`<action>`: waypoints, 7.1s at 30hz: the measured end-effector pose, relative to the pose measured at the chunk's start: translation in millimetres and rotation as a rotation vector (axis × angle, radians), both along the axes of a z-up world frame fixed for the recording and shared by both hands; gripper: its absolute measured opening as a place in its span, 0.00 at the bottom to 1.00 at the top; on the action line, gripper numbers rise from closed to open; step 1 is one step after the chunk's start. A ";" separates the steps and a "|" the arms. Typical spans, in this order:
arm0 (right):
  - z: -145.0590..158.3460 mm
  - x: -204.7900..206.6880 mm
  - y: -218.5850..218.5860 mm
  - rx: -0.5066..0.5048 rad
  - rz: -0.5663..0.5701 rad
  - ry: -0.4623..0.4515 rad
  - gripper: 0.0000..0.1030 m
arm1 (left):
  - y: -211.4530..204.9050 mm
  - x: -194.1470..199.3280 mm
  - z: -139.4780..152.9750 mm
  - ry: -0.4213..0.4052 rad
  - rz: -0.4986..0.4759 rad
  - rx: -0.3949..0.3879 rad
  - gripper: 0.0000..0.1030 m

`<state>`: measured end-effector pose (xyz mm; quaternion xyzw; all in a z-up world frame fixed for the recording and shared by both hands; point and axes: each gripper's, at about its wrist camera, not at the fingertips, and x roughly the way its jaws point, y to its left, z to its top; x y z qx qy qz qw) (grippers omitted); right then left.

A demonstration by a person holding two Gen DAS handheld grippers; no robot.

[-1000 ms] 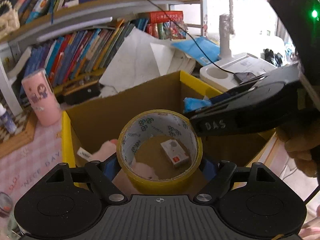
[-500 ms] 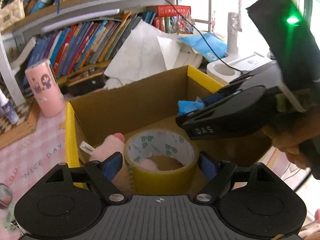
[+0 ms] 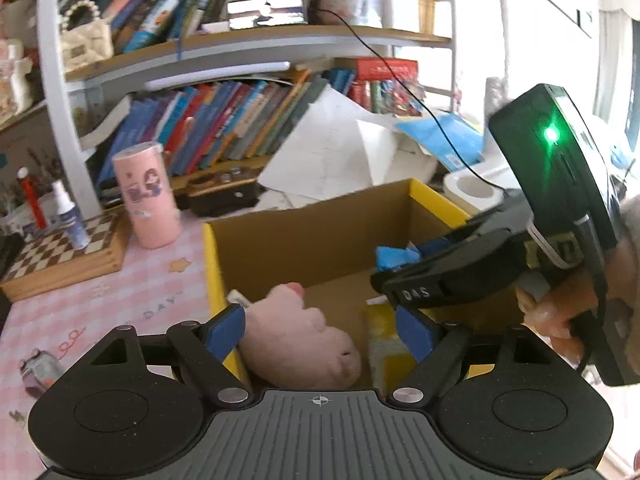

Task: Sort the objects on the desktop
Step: 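Open the left tool to drop the tape roll while the right tool drops the blue block into the box, then withdraw both open tools from the yellow box back over the table, then grasp the white plug charger with the left tool while the right tool grasps the black binder clip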

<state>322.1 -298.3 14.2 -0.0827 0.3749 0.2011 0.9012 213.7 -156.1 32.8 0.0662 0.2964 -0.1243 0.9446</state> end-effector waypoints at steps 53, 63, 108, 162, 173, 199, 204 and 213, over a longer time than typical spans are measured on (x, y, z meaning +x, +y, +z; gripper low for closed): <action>9.2 -157.6 -1.9 0.113 -0.472 -0.204 0.73 | 84.0 -88.4 0.0 -0.070 0.163 -0.115 0.82; -3.7 -198.2 26.8 0.088 -0.511 -0.134 0.74 | 108.6 -123.6 -12.9 -0.014 0.122 -0.123 0.82; -12.5 -310.0 199.5 0.114 -0.109 -0.044 0.77 | 242.7 -254.6 -14.7 0.036 0.347 -0.070 0.82; -22.8 -174.1 273.9 0.045 0.111 -0.006 0.65 | 288.1 -138.0 -30.5 0.070 0.489 -0.082 0.79; -37.2 -115.3 294.1 0.005 0.225 -0.023 0.47 | 292.7 -68.7 -40.4 0.091 0.523 -0.070 0.73; -66.8 -57.9 333.4 -0.051 0.383 0.027 0.40 | 294.7 27.3 -94.8 0.246 0.431 0.034 0.25; -66.5 -61.5 340.4 -0.072 0.426 -0.011 0.29 | 304.4 10.8 -78.5 0.209 0.464 -0.011 0.25; -54.1 -74.8 340.3 -0.096 0.438 -0.103 0.17 | 305.4 -20.1 -51.6 0.156 0.462 -0.079 0.25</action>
